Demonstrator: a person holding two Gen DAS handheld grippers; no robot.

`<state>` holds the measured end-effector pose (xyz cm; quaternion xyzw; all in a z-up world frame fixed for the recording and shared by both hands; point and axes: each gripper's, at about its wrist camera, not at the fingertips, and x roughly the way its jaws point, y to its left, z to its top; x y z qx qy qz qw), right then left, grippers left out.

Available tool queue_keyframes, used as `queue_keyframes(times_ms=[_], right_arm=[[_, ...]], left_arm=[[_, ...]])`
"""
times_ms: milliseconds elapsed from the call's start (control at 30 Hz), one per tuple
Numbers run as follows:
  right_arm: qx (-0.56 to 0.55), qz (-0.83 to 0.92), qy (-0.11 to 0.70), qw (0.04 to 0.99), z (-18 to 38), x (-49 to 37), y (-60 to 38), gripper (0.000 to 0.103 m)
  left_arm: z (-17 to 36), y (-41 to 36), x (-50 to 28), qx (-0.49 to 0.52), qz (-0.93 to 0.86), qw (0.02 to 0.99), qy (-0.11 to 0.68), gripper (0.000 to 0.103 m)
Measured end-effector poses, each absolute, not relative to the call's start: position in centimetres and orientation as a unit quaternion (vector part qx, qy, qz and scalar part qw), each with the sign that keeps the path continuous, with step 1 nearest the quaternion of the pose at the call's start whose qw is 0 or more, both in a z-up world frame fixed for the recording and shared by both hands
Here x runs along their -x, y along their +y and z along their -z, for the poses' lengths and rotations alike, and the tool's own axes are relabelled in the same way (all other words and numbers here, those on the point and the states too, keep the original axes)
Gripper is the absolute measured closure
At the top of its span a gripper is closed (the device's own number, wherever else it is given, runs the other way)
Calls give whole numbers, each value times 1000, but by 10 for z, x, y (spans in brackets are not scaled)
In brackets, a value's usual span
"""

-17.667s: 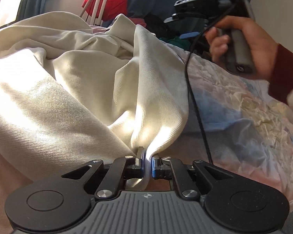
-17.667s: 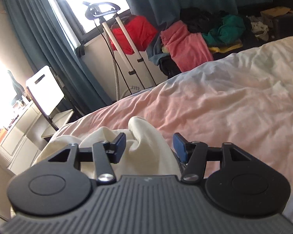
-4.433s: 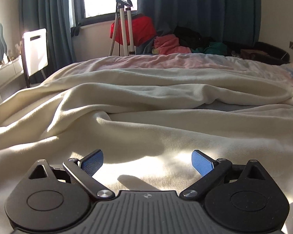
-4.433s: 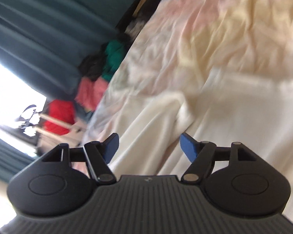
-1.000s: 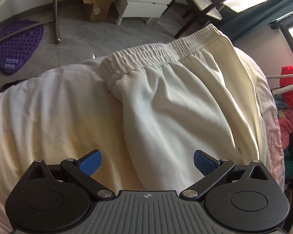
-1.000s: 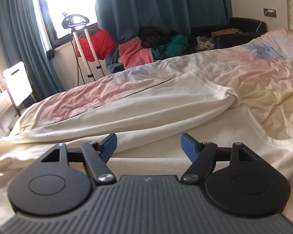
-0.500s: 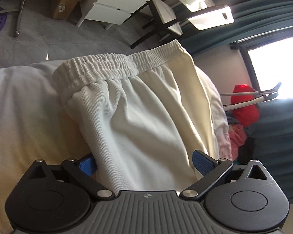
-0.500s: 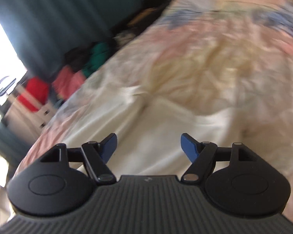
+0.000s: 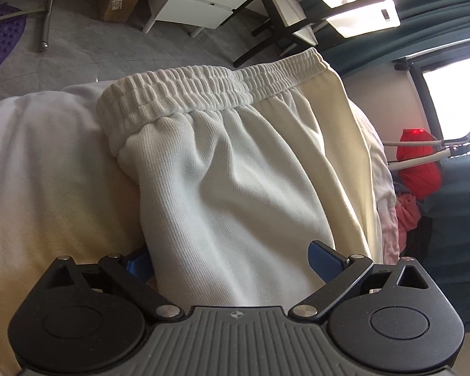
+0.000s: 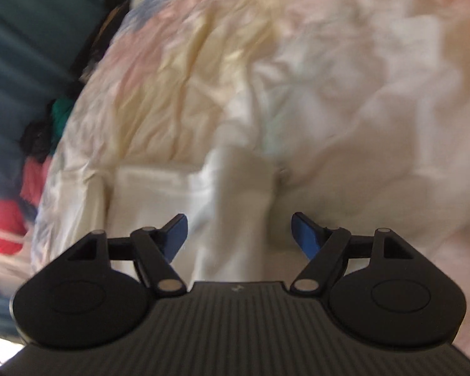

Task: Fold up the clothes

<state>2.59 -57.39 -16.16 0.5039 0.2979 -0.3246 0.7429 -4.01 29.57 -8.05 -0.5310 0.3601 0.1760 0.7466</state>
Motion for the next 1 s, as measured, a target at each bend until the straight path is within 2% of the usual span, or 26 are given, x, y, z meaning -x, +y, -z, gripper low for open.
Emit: queue_keyframes(times_ms=[267, 367, 467, 567, 667, 767, 933, 1000], right_arm=[[-480, 217, 249, 813, 132, -39, -551, 27], [-475, 207, 260, 815, 128, -44, -548, 27], [-441, 245, 325, 800, 137, -52, -547, 27], [-471, 257, 351, 767, 155, -52, -557, 28], [-498, 263, 341, 753, 165, -44, -561, 29], [-515, 229, 312, 765, 160, -44, -558, 27], [-534, 168, 250, 790, 144, -44, -552, 26], [-517, 167, 264, 797, 142, -51, -548, 27]], left_arm=[[68, 296, 54, 594, -94, 757, 256, 0], [69, 291, 50, 566, -126, 759, 297, 1], [78, 290, 45, 545, -158, 743, 354, 3], [88, 290, 40, 543, -160, 728, 387, 4], [88, 287, 34, 524, -157, 734, 403, 3], [85, 285, 33, 529, -139, 740, 392, 2], [80, 288, 37, 577, -86, 746, 321, 3], [79, 286, 34, 567, -101, 747, 331, 3]])
